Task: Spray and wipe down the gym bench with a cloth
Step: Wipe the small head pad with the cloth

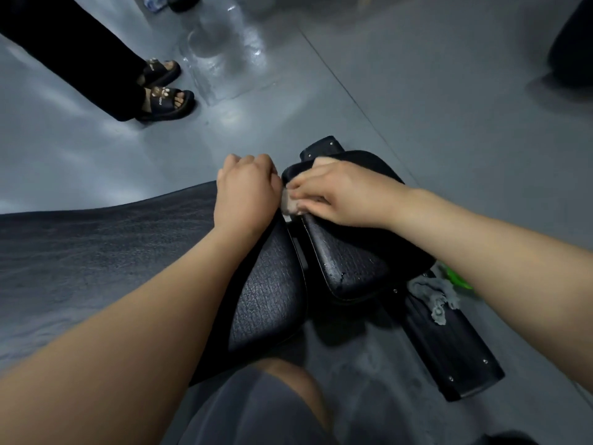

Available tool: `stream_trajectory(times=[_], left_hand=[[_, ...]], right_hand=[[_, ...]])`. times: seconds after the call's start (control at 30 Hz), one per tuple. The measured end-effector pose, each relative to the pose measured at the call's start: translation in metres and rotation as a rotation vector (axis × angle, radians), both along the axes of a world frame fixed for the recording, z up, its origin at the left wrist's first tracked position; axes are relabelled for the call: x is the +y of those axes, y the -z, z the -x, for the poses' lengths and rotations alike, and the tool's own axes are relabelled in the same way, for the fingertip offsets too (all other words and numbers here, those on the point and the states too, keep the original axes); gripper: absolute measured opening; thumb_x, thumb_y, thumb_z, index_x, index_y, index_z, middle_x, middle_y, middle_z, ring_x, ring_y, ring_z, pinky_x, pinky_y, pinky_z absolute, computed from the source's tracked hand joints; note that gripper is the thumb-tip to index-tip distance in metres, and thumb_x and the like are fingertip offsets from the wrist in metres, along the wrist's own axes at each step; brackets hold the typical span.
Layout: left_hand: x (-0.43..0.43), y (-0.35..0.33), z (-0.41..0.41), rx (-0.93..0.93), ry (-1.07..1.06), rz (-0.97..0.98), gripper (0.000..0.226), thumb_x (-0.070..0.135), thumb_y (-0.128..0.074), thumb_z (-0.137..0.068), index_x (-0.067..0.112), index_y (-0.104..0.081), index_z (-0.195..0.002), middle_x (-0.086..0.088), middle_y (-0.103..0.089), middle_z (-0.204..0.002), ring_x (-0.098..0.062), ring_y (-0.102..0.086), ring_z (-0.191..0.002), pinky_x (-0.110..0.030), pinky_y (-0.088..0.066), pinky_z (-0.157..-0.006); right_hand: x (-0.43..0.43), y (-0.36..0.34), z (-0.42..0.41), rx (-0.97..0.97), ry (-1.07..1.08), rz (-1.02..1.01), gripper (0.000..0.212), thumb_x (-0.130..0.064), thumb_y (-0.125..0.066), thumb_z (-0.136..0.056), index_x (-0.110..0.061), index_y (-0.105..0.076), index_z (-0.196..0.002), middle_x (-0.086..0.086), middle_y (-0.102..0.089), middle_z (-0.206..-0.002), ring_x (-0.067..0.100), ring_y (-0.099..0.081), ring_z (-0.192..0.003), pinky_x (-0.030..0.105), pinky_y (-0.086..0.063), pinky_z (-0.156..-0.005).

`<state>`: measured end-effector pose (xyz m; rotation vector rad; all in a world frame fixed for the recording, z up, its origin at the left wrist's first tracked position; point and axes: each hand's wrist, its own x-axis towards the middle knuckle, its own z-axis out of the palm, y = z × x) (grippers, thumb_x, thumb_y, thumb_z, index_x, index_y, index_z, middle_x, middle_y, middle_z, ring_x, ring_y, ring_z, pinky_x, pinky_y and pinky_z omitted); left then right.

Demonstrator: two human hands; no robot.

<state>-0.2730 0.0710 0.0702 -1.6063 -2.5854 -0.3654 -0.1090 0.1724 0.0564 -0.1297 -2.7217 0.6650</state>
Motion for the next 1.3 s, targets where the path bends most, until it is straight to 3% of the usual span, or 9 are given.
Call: stream_trajectory(times=[0.13, 0.27, 0.47, 0.57, 0.7, 0.9, 1.07, 1.23, 1.3], left_hand=[[0.001, 0.003, 0.001, 0.0, -0.009, -0.016, 0.023, 0.023, -0.049, -0.096, 0.011, -0.068, -0.095, -0.009, -0.067, -0.087, -0.034, -0.049, -0.095, -0.044, -0.043, -0.083], [0.001, 0.003, 0.0, 0.022, 0.013, 0.001, 0.021, 0.025, -0.05, -0.095, 0.016, -0.069, -0.098, -0.004, -0.069, -0.091, -0.032, -0.05, -0.098, -0.043, -0.042, -0.083], [0.001, 0.004, 0.0, 0.12, 0.038, 0.032, 0.019, 0.025, -0.051, -0.096, 0.016, -0.067, -0.098, -0.004, -0.068, -0.092, -0.032, -0.051, -0.098, -0.042, -0.04, -0.079], [0.005, 0.004, 0.0, 0.193, 0.05, 0.086, 0.019, 0.026, -0.052, -0.097, 0.013, -0.065, -0.099, -0.007, -0.066, -0.094, -0.035, -0.052, -0.096, -0.04, -0.036, -0.073], [0.01, 0.005, -0.004, 0.208, 0.018, 0.154, 0.017, 0.022, -0.052, -0.097, 0.014, -0.064, -0.105, -0.007, -0.067, -0.095, -0.035, -0.051, -0.1, -0.039, -0.031, -0.073], [0.012, 0.0, -0.007, -0.028, -0.106, 0.092, 0.027, 0.026, -0.045, -0.093, 0.022, -0.069, -0.106, -0.007, -0.066, -0.087, -0.033, -0.049, -0.109, -0.041, -0.036, -0.088], [0.013, 0.001, -0.014, 0.033, -0.075, 0.137, 0.033, 0.036, -0.034, -0.099, 0.021, -0.063, -0.102, -0.002, -0.068, -0.1, -0.032, -0.049, -0.107, -0.043, -0.033, -0.087], [0.013, 0.009, -0.012, 0.186, -0.009, 0.12, 0.038, 0.043, -0.033, -0.105, 0.018, -0.06, -0.096, -0.001, -0.067, -0.094, -0.032, -0.053, -0.097, -0.044, -0.035, -0.083], [0.014, 0.011, -0.012, 0.238, 0.048, 0.11, 0.036, 0.04, -0.034, -0.106, 0.017, -0.059, -0.095, -0.003, -0.065, -0.092, -0.032, -0.052, -0.094, -0.044, -0.035, -0.082]], right_hand=[[0.026, 0.007, 0.016, -0.068, 0.184, 0.025, 0.024, -0.028, -0.057, -0.095, -0.008, -0.07, -0.099, 0.009, -0.067, -0.1, 0.031, -0.059, -0.095, 0.044, -0.049, -0.088], [0.024, 0.003, 0.005, -0.077, 0.166, 0.117, 0.012, -0.019, -0.065, -0.089, -0.013, -0.07, -0.098, -0.002, -0.062, -0.094, 0.02, -0.06, -0.094, 0.033, -0.047, -0.086], [0.007, -0.005, -0.03, -0.13, 0.08, 0.245, 0.043, -0.018, -0.069, -0.091, -0.027, -0.066, -0.132, -0.011, -0.054, -0.098, 0.002, -0.054, -0.088, 0.011, -0.039, -0.083], [0.001, -0.007, -0.034, -0.207, 0.05, 0.165, 0.042, -0.025, -0.066, -0.096, -0.033, -0.063, -0.137, -0.006, -0.046, -0.093, 0.01, -0.05, -0.08, 0.024, -0.041, -0.077], [0.004, -0.006, -0.025, -0.162, 0.086, 0.038, 0.033, -0.029, -0.063, -0.097, -0.025, -0.068, -0.13, 0.0, -0.045, -0.091, 0.016, -0.045, -0.075, 0.033, -0.042, -0.071], [0.031, 0.0, 0.0, -0.192, 0.276, 0.022, 0.038, -0.036, -0.054, -0.099, -0.035, -0.06, -0.137, 0.008, -0.058, -0.105, 0.031, -0.056, -0.105, 0.043, -0.047, -0.092], [0.034, 0.008, 0.006, -0.186, 0.314, -0.061, 0.033, -0.033, -0.052, -0.1, -0.022, -0.066, -0.127, 0.011, -0.057, -0.097, 0.034, -0.054, -0.1, 0.044, -0.047, -0.088], [0.058, 0.009, -0.019, -0.279, 0.395, -0.05, 0.024, -0.032, -0.048, -0.099, -0.018, -0.067, -0.105, 0.003, -0.046, -0.086, 0.032, -0.051, -0.09, 0.042, -0.047, -0.084], [0.069, 0.006, -0.031, -0.35, 0.473, 0.006, 0.022, -0.031, -0.047, -0.097, -0.018, -0.066, -0.096, 0.004, -0.049, -0.083, 0.035, -0.055, -0.089, 0.037, -0.044, -0.075]])
